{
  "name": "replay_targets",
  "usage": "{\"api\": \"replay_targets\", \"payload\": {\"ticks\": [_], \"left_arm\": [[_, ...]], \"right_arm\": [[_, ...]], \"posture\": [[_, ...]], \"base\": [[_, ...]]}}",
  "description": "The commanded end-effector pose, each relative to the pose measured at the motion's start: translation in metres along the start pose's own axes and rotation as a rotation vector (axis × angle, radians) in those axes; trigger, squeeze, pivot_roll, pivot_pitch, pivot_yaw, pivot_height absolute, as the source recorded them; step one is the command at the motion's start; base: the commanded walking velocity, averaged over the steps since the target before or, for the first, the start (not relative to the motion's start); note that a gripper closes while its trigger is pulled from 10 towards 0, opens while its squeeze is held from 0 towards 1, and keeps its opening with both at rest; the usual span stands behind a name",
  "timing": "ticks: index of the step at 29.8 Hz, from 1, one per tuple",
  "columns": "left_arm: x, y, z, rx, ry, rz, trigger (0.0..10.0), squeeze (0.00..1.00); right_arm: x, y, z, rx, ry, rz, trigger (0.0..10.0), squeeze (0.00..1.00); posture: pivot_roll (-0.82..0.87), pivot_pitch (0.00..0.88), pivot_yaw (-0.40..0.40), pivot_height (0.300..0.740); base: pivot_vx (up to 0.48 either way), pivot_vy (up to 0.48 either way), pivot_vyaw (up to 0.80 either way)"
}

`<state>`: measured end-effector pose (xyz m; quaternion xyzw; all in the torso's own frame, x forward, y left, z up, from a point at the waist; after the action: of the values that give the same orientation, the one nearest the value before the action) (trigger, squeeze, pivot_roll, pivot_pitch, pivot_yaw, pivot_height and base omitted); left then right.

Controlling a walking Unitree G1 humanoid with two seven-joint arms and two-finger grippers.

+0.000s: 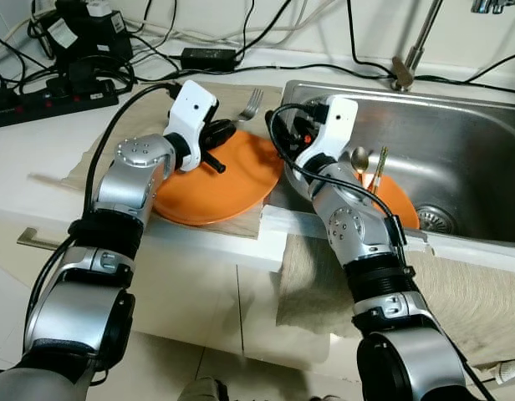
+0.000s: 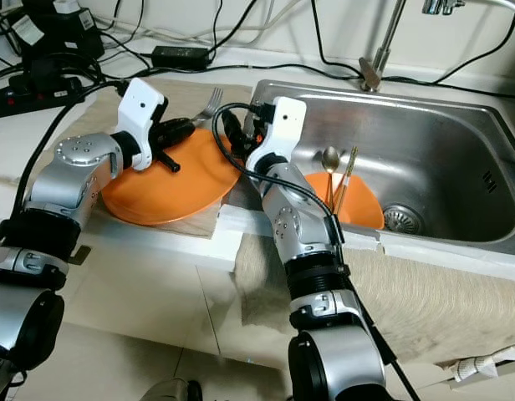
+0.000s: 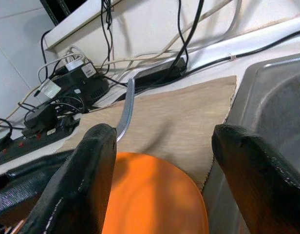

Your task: Kitchen organization

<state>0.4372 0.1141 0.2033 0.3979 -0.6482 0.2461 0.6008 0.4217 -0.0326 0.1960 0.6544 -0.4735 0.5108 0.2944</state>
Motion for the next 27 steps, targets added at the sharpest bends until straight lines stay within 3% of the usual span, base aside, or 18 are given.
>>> {"api": "replay_targets", "payload": {"ticks": [1, 5, 6, 13, 17, 23, 27], "left_arm": [[0.012, -0.001, -0.002, 0.009, -0.026, 0.027, 0.0, 0.09], [0.021, -0.003, 0.006, -0.014, -0.028, 0.067, 0.0, 0.09], [0.022, -0.003, 0.008, -0.020, -0.027, 0.073, 0.0, 0.09], [0.026, -0.008, 0.023, -0.050, -0.012, 0.113, 0.0, 0.09], [0.029, -0.008, 0.027, -0.064, -0.010, 0.132, 0.0, 0.09], [0.023, -0.009, 0.025, -0.049, -0.004, 0.111, 0.0, 0.09], [0.018, -0.008, 0.020, -0.034, -0.004, 0.098, 0.0, 0.09]], "right_arm": [[-0.014, 0.001, -0.005, 0.002, -0.031, -0.037, 10.0, 1.00], [-0.018, -0.001, -0.004, -0.020, 0.005, -0.052, 10.0, 1.00], [-0.018, -0.002, -0.004, -0.024, 0.013, -0.053, 10.0, 0.00], [-0.016, -0.006, -0.009, -0.009, -0.006, -0.054, 10.0, 0.00], [-0.011, -0.009, -0.013, -0.002, -0.087, -0.043, 10.0, 0.00], [0.001, -0.012, -0.021, 0.033, -0.189, -0.011, 10.0, 0.00], [0.006, -0.012, -0.024, 0.052, -0.199, -0.002, 10.0, 0.00]], "posture": [[0.07, 0.018, 0.026, 0.740], [0.07, 0.011, 0.028, 0.740], [0.07, 0.011, 0.028, 0.740], [0.07, 0.003, 0.026, 0.740], [0.07, 0.000, 0.025, 0.740], [0.07, 0.005, 0.025, 0.740], [0.07, 0.007, 0.025, 0.740]], "base": [[0.000, 0.000, 0.00], [0.000, 0.000, 0.00], [0.000, 0.000, 0.00], [0.000, 0.000, 0.00], [0.000, 0.000, 0.00], [0.000, 0.000, 0.00], [0.000, 0.000, 0.00]]}}
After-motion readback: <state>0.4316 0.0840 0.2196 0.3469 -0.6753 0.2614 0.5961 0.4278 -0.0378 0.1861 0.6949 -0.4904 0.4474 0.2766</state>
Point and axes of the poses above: a point about 5 cm out from each wrist's last joint towards the gripper, its own y axis pointing back from the gripper into the wrist, its own x axis along the axis of the wrist's last joint, z = x × y, the point moved 6 cm from there along -y, pointing out of the wrist towards the gripper, and after that the axes turned 5 degrees about y, right-handed, at the moved point
